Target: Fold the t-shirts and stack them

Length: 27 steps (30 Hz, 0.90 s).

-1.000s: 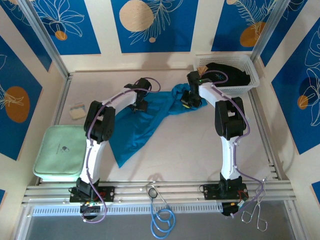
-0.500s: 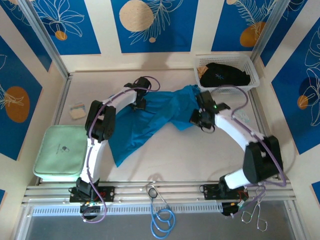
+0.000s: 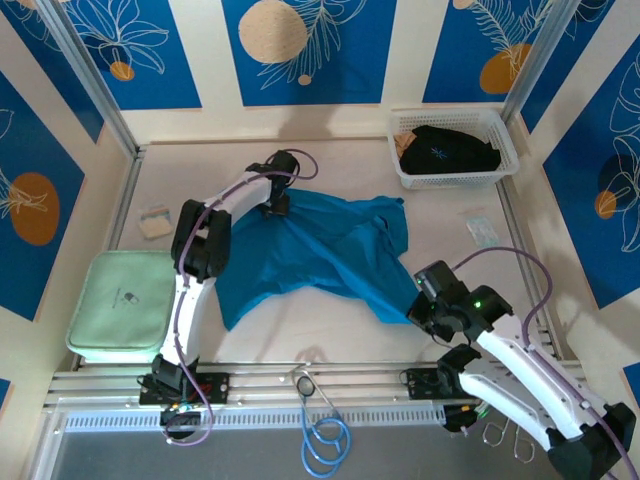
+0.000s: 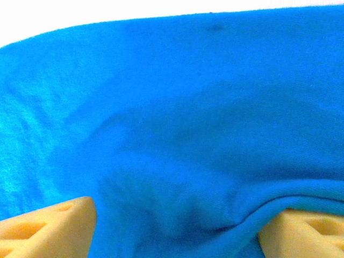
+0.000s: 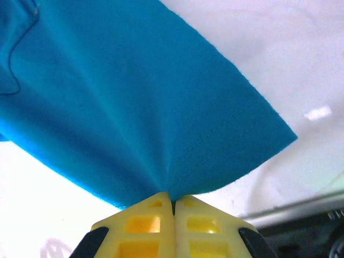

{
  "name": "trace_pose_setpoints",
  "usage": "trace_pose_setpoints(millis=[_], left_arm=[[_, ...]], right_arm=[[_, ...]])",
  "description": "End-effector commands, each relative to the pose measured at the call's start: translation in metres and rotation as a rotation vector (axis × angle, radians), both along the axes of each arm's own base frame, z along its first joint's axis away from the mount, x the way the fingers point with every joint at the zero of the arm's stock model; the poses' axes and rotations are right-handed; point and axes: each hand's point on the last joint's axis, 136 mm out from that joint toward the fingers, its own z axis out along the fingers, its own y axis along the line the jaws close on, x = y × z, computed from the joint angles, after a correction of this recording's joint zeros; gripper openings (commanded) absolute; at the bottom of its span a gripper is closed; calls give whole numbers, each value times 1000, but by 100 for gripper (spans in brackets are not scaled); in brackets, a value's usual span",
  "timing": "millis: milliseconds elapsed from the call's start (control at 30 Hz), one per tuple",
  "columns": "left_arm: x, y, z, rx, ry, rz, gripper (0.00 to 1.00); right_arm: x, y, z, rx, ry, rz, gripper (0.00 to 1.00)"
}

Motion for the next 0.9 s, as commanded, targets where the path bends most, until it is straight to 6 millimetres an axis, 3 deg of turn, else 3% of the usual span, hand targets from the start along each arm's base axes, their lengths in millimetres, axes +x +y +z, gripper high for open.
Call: trace_pose_setpoints(millis=[0,133,167,300,400,500,567,667,800,867], left_arm=[[-18,26,-50,94,149,-4,78],[-19,27,-39,102,140,-11,78],[-20,26,-35,98,135,-11,78],[-31,14,5,44,75,-38,85],[-41,-5,47,11,19,-94,92],[-51,-36,89,-5,-31,-187,96],[-56,-64,107,-24,-51,-264,97],[-59,-112,110,-79,-43,-374,97],[-51,-171,80,-146,3,-477,97],[-41,-190,66,-162,1,-502,97]], right_arm=[[-29,-19,-10,-94,133,-93,0],[-32,-18,-15,-145,198,-82,0],[-31,-15,-16,-141,207,-70,5],[-17,-5,-10,-142,186,-15,43],[5,-7,8,-166,132,13,55],[34,-3,20,-128,71,44,55],[56,3,22,-77,32,55,49],[84,5,13,-35,9,55,47],[115,11,-5,-14,9,66,48],[127,17,-13,-8,14,83,48]])
